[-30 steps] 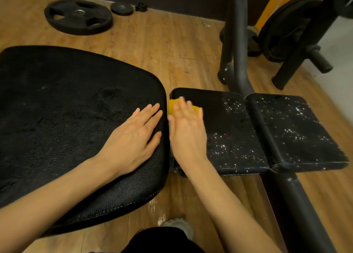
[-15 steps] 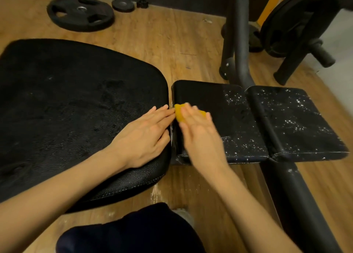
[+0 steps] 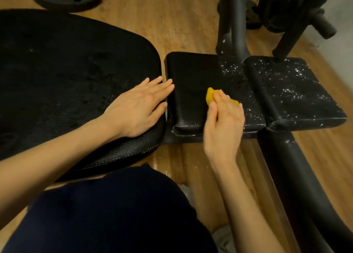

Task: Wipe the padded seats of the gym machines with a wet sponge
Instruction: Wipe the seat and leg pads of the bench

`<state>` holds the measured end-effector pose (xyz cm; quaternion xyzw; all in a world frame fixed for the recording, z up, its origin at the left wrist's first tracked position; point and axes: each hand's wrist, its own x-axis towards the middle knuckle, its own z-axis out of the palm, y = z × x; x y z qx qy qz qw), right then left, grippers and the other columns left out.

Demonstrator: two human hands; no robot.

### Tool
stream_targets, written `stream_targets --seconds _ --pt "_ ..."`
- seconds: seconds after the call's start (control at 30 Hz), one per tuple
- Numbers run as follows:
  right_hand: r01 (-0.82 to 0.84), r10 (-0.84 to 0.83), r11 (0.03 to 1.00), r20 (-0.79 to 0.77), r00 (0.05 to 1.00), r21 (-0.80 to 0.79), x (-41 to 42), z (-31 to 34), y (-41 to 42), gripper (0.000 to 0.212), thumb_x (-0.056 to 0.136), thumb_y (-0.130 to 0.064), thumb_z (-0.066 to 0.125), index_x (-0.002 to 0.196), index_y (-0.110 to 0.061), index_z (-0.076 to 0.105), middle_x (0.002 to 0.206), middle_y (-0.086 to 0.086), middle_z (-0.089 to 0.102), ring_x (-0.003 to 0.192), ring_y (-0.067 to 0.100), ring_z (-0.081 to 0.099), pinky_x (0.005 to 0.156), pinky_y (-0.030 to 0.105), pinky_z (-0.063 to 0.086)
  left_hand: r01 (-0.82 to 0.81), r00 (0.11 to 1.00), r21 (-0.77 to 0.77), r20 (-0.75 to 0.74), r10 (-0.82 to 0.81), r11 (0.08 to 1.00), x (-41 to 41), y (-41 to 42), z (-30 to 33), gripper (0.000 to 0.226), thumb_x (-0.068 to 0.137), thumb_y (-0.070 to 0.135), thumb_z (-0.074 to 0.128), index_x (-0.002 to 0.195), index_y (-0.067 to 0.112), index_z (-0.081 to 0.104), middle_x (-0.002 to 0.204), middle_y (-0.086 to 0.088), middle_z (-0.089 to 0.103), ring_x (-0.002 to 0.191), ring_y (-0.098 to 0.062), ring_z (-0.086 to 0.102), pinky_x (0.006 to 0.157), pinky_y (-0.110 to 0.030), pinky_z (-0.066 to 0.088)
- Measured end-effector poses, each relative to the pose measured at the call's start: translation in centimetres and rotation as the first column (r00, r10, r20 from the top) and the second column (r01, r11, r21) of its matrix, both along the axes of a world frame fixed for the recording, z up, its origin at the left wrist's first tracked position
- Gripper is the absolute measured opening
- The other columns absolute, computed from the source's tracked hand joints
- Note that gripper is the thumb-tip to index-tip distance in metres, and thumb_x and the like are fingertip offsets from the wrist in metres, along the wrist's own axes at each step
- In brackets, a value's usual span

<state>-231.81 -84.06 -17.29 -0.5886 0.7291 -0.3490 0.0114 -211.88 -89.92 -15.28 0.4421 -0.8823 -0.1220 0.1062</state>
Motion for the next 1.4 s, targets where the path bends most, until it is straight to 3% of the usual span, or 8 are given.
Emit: stream_targets --seconds 0.23,0.43,0.6,0.8,0.97,1.17,1.33,1.4 --pt "-0.358 0.294 0.9 -0.258 0.92 -0.249 3.0 -3.5 1.2 0.037 0.101 -0.019 0.039 0.131 -0.008 0.058 0.131 0.008 0.061 0.124 0.021 0.054 0.11 0.042 0.034 0.008 1.0 0.022 0.003 -0.009 1.0 -0.1 0.0 -0.2 0.061 0.097 0.041 0.021 0.155 0.019 0.024 0.162 0.005 0.02 0.15 -0.008 0.01 0.121 -0.025 0.002" --pt "0.004 -0.021 0.919 -0.04 0.999 -0.395 5.9 -5.3 1.3 0.039 0.102 -0.025 0.03 0.131 -0.015 0.054 0.131 0.001 0.057 0.126 0.018 0.049 0.116 0.042 0.021 0.008 1.0 0.014 0.01 -0.008 1.0 0.0 0.0 -0.3 0.06 0.098 0.039 0.021 0.154 0.02 0.025 0.161 0.006 0.021 0.15 -0.008 0.011 0.123 -0.027 0.005" --pt "-0.33 0.204 0.856 -0.326 0.923 -0.398 3.7 -6.8 1.3 0.038 0.104 -0.023 0.032 0.138 -0.016 0.047 0.138 0.001 0.054 0.131 0.017 0.047 0.116 0.037 0.023 0.011 1.0 0.02 0.003 -0.011 1.0 0.0 0.0 -0.2 0.059 0.098 0.038 0.022 0.154 0.02 0.025 0.161 0.007 0.02 0.15 -0.006 0.01 0.121 -0.023 0.002" --pt "0.101 -0.084 0.886 0.059 0.995 -0.452 5.2 -6.5 1.0 0.039 0.102 -0.022 0.031 0.134 -0.013 0.051 0.137 0.003 0.053 0.136 0.019 0.041 0.118 0.044 0.016 0.011 1.0 0.018 0.003 -0.011 1.0 -0.2 0.0 -0.2 0.06 0.097 0.038 0.023 0.154 0.019 0.026 0.161 0.007 0.021 0.15 -0.007 0.011 0.122 -0.026 0.004" --pt "-0.411 0.226 0.843 -0.465 0.856 -0.346 2.0 -7.2 1.5 0.047 0.096 -0.017 0.043 0.143 -0.017 0.039 0.149 0.0 0.043 0.14 0.017 0.035 0.119 0.037 0.017 0.009 1.0 0.022 0.002 -0.009 1.0 -0.1 0.1 0.0 0.059 0.098 0.038 0.024 0.154 0.019 0.026 0.161 0.006 0.021 0.15 -0.007 0.011 0.122 -0.026 0.004" --pt "0.009 -0.02 0.918 -0.026 0.999 -0.397 2.1 -6.5 1.5 0.04 0.101 -0.019 0.03 0.136 -0.011 0.048 0.142 0.005 0.051 0.138 0.022 0.038 0.119 0.044 0.012 0.015 1.0 0.027 0.005 -0.015 1.0 -0.1 0.0 0.0 0.065 0.094 0.043 0.018 0.155 0.02 0.025 0.161 0.008 0.02 0.15 -0.006 0.011 0.122 -0.027 0.005" --pt "-0.313 0.235 0.88 -0.245 0.941 -0.357 3.4 -5.8 1.8 0.039 0.101 -0.015 0.037 0.138 -0.015 0.051 0.141 0.003 0.053 0.137 0.018 0.043 0.118 0.039 0.02 0.015 1.0 0.031 -0.01 -0.015 0.999 -0.2 0.0 0.1 0.061 0.096 0.042 0.025 0.154 0.023 0.024 0.161 0.009 0.021 0.15 -0.003 0.01 0.122 -0.025 0.005" --pt "-0.171 0.129 0.913 -0.137 0.982 -0.37 0.7 -6.1 1.7 0.04 0.101 -0.018 0.036 0.141 -0.014 0.044 0.145 0.005 0.049 0.141 0.018 0.036 0.119 0.043 0.016 0.025 1.0 0.053 -0.013 -0.024 0.998 -0.1 0.0 0.3 0.066 0.093 0.051 0.023 0.154 0.026 0.022 0.161 0.011 0.018 0.149 0.0 0.007 0.121 -0.023 0.003"
